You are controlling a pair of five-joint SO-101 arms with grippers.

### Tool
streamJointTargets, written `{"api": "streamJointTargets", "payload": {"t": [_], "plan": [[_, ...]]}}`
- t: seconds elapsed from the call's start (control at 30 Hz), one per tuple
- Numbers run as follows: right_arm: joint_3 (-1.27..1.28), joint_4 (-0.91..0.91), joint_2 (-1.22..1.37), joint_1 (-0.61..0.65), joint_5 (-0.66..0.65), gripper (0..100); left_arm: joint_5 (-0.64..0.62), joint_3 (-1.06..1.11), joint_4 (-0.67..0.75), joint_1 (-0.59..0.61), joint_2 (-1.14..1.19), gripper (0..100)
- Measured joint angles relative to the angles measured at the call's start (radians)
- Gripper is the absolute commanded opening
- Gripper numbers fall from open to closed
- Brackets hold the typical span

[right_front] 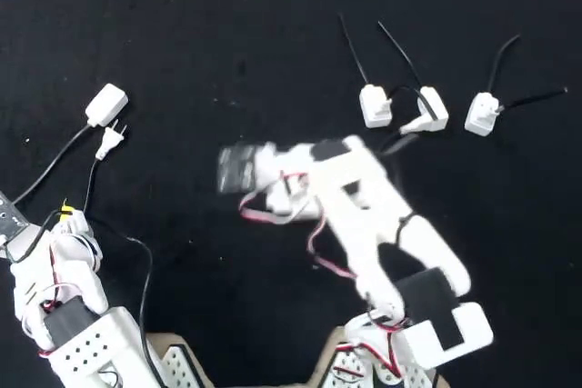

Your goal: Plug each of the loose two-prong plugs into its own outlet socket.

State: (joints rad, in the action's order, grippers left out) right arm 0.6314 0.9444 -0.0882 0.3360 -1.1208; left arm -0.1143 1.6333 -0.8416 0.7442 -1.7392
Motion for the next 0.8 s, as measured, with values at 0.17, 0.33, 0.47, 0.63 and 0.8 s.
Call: {"api": "streamJointTargets", "payload": {"t": [0.17, 0.33, 0.47, 0.63, 0.8], "plan": [[-0.279, 0.172, 0.034, -0.144, 0.454, 1.2, 0.000, 0.000, 0.000, 0.000, 0.000, 18], [-0.542, 0.269, 0.249, -0.198, 0.747, 1.2, -0.003, 0.000, 0.000, -0.006, 0.000, 18], [-0.776, 0.299, 0.479, -0.230, 0.865, 1.4, -0.003, 0.000, 0.000, -0.021, 0.000, 18], [-1.137, 0.454, 0.756, -0.270, 0.984, 1.5, -0.003, 0.000, 0.000, -0.025, 0.000, 18], [-1.527, 0.572, 1.019, -0.270, 1.020, 1.5, -0.003, 0.000, 0.000, -0.025, 0.000, 18]]}}
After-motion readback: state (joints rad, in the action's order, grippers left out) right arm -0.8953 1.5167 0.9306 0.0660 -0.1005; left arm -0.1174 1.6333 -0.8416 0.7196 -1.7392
